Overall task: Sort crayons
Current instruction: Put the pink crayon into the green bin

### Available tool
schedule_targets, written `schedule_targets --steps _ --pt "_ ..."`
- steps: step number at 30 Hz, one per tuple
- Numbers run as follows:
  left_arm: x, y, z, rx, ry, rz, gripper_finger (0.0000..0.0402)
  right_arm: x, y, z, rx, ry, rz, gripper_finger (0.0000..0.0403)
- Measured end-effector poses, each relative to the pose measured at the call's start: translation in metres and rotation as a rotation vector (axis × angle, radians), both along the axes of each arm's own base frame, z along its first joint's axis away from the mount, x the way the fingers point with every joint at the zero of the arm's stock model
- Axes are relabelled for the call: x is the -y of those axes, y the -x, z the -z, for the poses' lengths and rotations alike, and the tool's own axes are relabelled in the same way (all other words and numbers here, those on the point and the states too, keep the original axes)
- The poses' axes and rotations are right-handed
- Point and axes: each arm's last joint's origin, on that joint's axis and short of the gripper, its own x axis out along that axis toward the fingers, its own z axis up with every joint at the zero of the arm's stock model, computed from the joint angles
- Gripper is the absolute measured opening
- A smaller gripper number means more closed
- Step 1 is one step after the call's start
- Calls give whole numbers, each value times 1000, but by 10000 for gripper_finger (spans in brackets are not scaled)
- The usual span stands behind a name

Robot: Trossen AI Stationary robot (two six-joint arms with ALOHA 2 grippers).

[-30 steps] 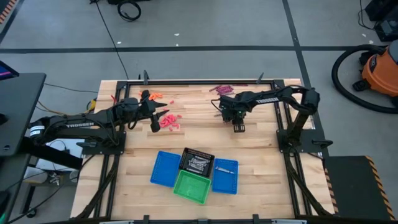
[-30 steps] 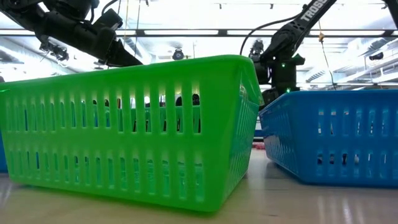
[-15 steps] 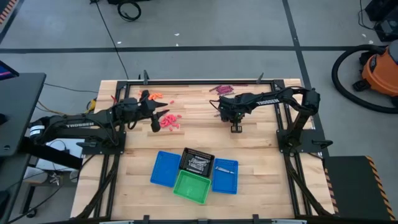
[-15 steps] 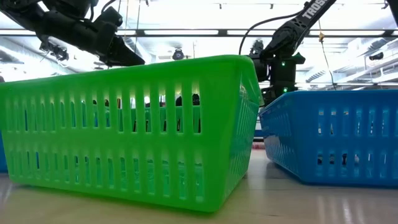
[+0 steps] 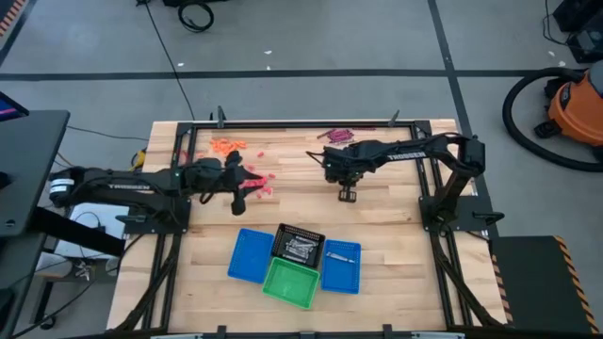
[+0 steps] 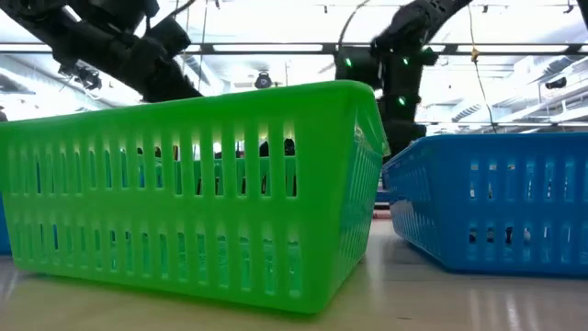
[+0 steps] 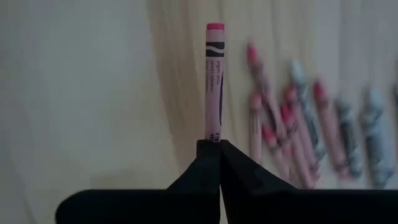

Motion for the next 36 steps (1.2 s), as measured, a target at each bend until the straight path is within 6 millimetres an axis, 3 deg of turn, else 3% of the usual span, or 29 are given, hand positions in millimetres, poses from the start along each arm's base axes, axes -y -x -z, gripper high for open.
schedule_targets --steps 7,14,33,36 --pt "2 -12 13 -65 32 7 141 -31 -30 -35 170 13 -64 8" --pt "6 -29 10 -167 48 35 141 -68 -50 -56 349 5 -131 10" --pt "30 -26 10 -274 121 96 141 -168 -63 -77 594 -362 -49 13" --pt "35 -23 7 -262 136 109 141 -186 -68 -71 617 -422 -52 13"
